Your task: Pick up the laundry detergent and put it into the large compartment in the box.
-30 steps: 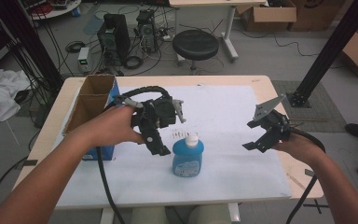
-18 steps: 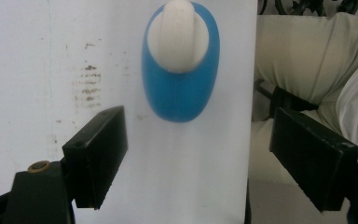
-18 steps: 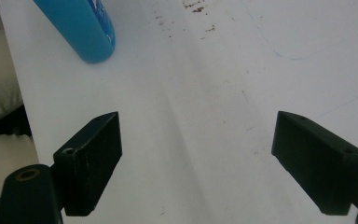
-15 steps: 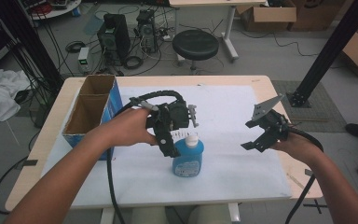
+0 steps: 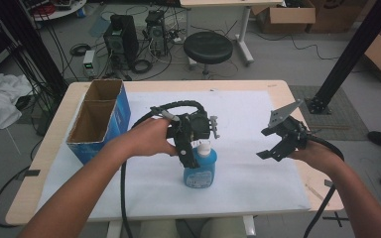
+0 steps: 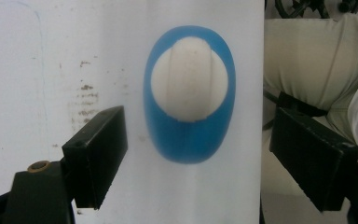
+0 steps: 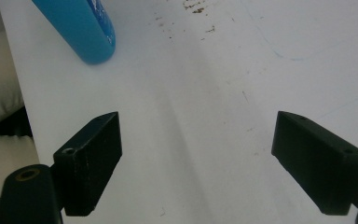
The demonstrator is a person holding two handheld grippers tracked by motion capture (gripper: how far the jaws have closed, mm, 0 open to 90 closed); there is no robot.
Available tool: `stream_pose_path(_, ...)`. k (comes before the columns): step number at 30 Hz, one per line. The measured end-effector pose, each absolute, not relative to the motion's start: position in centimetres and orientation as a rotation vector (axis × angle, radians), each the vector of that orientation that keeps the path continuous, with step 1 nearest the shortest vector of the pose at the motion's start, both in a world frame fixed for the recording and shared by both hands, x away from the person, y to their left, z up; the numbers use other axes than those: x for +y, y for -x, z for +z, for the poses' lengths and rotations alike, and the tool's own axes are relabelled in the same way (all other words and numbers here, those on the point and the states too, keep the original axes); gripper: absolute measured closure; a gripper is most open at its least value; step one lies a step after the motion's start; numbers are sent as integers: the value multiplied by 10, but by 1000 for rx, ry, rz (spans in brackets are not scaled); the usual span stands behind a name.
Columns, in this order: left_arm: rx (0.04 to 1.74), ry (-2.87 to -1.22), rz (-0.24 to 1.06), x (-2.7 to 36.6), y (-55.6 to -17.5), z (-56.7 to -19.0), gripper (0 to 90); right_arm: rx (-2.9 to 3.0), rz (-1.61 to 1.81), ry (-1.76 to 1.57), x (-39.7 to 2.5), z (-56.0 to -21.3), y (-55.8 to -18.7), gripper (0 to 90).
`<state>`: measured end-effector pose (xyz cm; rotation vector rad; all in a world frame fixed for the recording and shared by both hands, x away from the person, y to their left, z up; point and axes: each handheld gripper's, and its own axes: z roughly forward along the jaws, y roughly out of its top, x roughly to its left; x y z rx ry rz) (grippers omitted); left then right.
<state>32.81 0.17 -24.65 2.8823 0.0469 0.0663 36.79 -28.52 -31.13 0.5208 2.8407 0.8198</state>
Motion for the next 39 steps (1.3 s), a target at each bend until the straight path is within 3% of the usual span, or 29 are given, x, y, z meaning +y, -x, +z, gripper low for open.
stream_pose_path(39,-16,-2929,23,-27,-339,-288,201,2834,833,-521,-286,-310,-368,157)
